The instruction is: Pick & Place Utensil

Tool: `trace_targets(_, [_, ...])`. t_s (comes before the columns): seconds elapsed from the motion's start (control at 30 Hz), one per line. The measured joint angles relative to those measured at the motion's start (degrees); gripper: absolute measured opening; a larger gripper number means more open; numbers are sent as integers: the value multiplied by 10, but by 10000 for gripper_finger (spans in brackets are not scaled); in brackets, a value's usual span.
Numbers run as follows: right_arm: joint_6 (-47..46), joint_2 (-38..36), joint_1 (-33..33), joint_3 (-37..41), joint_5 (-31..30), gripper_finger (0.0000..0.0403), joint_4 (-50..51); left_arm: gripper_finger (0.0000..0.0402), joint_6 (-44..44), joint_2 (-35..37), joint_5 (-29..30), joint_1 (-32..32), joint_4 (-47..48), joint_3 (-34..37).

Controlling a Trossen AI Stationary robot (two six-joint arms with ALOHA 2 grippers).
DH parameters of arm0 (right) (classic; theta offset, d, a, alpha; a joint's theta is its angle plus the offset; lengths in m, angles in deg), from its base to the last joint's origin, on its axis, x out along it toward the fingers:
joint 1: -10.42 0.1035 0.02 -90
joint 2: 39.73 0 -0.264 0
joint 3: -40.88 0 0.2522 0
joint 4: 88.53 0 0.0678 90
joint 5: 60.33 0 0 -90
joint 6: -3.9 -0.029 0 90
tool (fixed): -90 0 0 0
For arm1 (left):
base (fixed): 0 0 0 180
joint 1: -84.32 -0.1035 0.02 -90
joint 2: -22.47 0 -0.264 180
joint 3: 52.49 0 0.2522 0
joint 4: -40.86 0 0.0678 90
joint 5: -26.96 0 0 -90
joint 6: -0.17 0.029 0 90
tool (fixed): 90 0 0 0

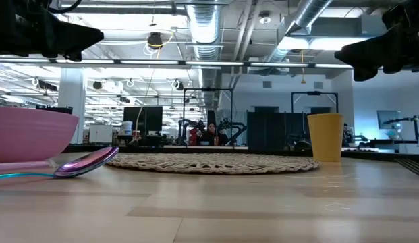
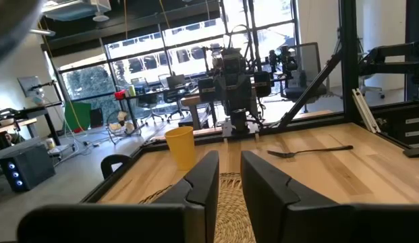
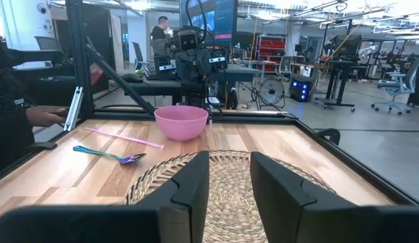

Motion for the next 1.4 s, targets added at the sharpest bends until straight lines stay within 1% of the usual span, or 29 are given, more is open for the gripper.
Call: trace_targets(1.4, [0, 0, 0, 0, 0, 102, 0, 65, 0, 0, 0, 0, -8, 0])
